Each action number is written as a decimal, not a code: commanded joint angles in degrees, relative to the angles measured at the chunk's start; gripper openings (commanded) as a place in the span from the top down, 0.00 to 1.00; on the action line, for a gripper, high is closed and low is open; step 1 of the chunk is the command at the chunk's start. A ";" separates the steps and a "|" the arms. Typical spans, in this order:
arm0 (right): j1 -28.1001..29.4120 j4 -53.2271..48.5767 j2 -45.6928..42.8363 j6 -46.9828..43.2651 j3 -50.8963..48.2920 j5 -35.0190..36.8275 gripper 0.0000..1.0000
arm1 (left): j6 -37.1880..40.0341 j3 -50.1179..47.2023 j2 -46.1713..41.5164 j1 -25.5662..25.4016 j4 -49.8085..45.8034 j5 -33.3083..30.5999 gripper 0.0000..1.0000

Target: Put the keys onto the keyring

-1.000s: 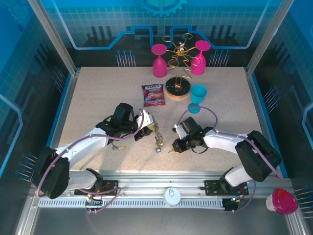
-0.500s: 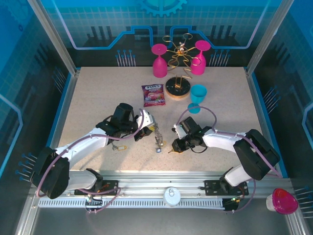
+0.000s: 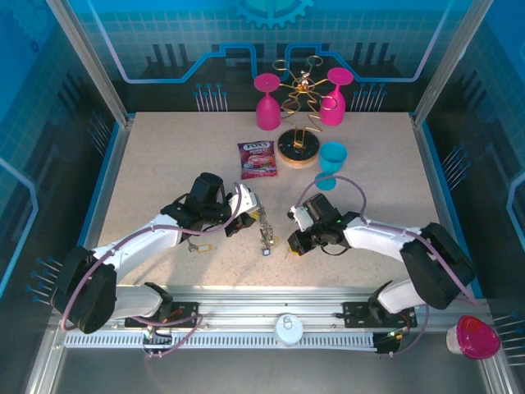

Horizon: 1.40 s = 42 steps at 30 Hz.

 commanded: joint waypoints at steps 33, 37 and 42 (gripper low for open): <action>3.16 9.25 -12.51 -21.68 6.21 -13.29 1.00 | 0.72 3.58 -3.35 -5.26 -6.07 2.34 1.00; 3.25 10.49 -11.54 -21.42 6.34 -12.94 1.00 | 0.68 3.53 -3.18 -5.29 -6.34 2.51 1.00; 3.67 12.19 -10.63 -20.96 6.51 -12.76 1.00 | 0.68 3.47 -2.82 -5.24 -6.52 2.69 1.00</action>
